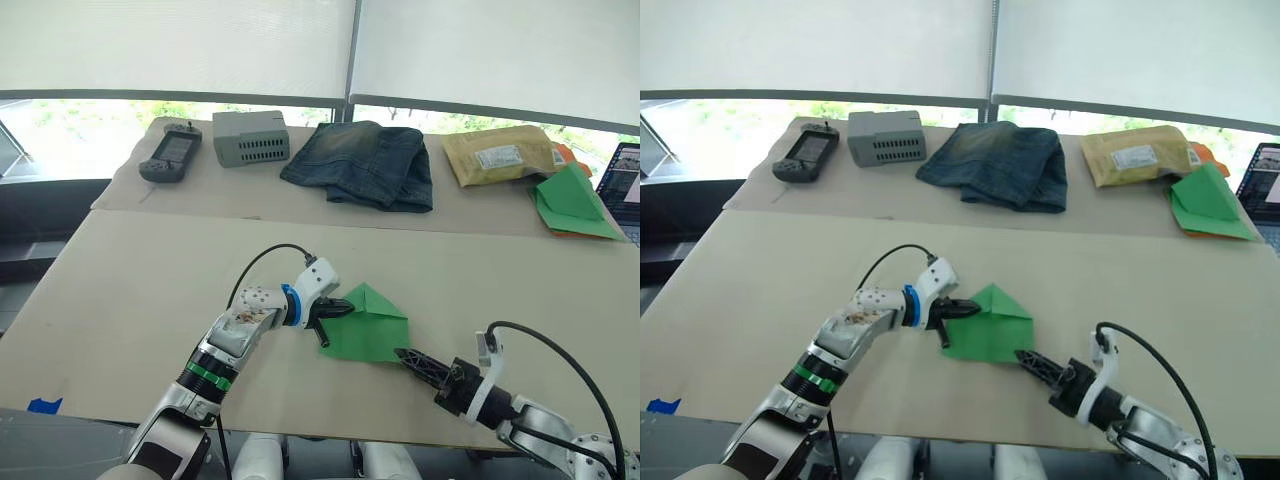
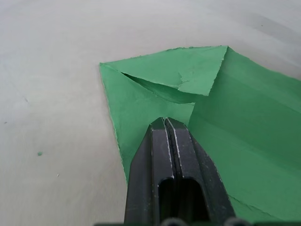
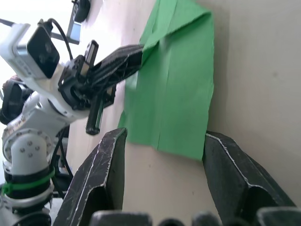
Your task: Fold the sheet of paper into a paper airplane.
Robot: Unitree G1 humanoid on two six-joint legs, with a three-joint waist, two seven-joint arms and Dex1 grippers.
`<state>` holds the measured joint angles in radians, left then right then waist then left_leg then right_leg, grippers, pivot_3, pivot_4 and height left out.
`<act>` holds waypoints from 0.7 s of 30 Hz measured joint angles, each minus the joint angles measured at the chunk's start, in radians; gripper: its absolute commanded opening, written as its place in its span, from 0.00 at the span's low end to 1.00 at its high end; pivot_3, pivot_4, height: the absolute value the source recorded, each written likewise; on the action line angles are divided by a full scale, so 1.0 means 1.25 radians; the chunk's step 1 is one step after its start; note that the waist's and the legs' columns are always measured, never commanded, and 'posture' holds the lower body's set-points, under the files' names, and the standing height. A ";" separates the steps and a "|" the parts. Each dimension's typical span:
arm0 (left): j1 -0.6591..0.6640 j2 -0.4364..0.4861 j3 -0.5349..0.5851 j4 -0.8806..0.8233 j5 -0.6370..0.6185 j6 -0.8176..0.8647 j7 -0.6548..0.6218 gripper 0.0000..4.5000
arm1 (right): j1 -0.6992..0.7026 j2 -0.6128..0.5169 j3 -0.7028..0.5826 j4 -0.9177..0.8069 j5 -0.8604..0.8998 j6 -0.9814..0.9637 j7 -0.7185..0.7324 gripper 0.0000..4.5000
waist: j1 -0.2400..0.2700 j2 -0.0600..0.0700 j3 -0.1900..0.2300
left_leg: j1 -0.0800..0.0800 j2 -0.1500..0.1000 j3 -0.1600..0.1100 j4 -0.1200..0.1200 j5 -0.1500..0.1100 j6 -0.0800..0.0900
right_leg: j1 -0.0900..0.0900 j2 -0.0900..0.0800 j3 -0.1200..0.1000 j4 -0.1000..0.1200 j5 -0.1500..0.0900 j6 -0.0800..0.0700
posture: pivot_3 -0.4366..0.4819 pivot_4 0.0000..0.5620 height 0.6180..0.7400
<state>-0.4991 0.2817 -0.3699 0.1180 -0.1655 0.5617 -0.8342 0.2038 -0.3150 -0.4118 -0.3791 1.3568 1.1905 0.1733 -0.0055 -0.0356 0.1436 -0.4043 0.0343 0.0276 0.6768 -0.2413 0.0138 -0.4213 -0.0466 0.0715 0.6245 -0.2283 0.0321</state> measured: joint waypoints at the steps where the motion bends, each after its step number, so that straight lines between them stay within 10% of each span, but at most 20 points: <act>1: 0.001 0.000 0.000 -0.001 0.000 0.000 0.000 0.00 | -0.002 -0.001 0.002 0.001 0.006 -0.004 -0.004 0.34 | 0.000 0.000 0.000 | 0.000 0.000 0.000 0.000 0.000 0.000 | 0.000 0.000 0.000 0.000 0.000 0.000 | 0.48 0.27 0.95; 5: 0.003 -0.001 0.000 -0.006 0.004 0.000 0.002 0.00 | -0.002 -0.037 0.020 -0.022 0.020 -0.029 0.021 0.03 | -0.001 0.000 0.000 | 0.000 0.000 0.000 0.000 0.000 0.000 | 0.000 0.000 0.000 0.000 0.000 0.000 | 0.48 0.27 0.95; 21: 0.004 0.000 0.000 -0.007 0.006 -0.001 0.002 0.00 | -0.094 -0.108 0.174 -0.092 -0.013 -0.071 0.016 0.01 | -0.002 0.000 0.000 | -0.001 0.000 0.000 0.000 0.000 0.000 | 0.000 0.000 0.000 0.000 0.000 0.001 | 0.48 0.27 0.95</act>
<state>-0.4937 0.2816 -0.3702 0.1088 -0.1580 0.5608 -0.8314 0.0866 -0.4500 -0.1937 -0.4940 1.3411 1.1019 0.1934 -0.0084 -0.0354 0.1436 -0.4053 0.0341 0.0275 0.6767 -0.2413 0.0139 -0.4216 -0.0465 0.0715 0.6242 -0.2279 0.0332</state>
